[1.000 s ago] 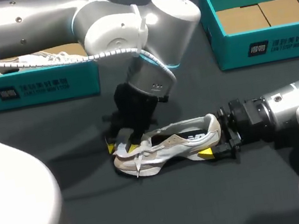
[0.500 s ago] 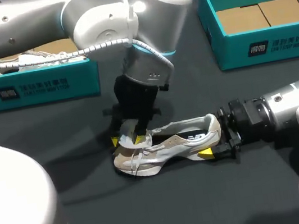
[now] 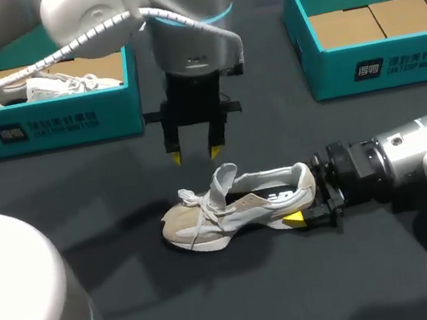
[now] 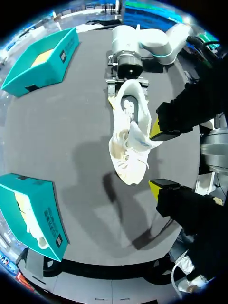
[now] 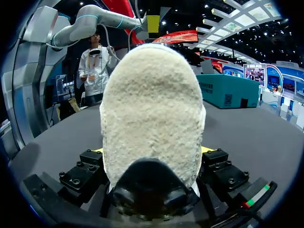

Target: Take the shoe out of the shoebox, open the shoe tongue, remove and reinsert the insole, then place the shoe into the shoebox

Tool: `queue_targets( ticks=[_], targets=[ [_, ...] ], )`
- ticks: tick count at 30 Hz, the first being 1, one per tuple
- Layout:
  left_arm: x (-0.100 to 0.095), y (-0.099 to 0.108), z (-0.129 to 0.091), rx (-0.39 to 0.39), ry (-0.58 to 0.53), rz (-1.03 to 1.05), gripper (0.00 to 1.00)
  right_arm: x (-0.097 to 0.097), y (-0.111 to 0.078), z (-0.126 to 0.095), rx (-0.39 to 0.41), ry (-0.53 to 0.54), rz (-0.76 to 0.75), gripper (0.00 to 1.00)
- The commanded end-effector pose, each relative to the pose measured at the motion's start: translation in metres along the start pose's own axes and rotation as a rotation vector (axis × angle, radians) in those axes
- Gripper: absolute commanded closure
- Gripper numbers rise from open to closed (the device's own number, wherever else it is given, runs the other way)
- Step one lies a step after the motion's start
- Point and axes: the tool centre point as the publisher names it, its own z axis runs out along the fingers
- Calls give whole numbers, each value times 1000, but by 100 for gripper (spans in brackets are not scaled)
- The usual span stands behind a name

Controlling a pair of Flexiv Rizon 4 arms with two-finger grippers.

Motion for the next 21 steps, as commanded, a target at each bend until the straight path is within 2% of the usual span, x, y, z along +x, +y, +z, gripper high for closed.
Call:
queue_targets(
  ticks=[1, 2, 3, 4, 7, 8, 21],
  targets=[
    [7, 0, -13, -16, 160, 251, 58, 0, 1, 1, 4, -1, 0, 100],
    [10, 1, -17, -27, 190, 325, 66, 0, 1, 1, 4, -1, 0, 100],
    [12, 2, -22, -38, 221, 391, 81, 0, 1, 1, 4, -1, 0, 100],
    [14, 3, -26, -54, 253, 482, 100, 0, 1, 1, 4, -1, 0, 100],
    [20, 4, -37, -154, 264, 924, 100, 0, 1, 1, 4, -1, 0, 100],
    [28, 3, -36, -119, 237, 936, 100, 0, 1, 1, 4, -1, 0, 100],
    [29, 3, -33, -106, 248, 960, 100, 0, 1, 1, 4, -1, 0, 100]
  ],
)
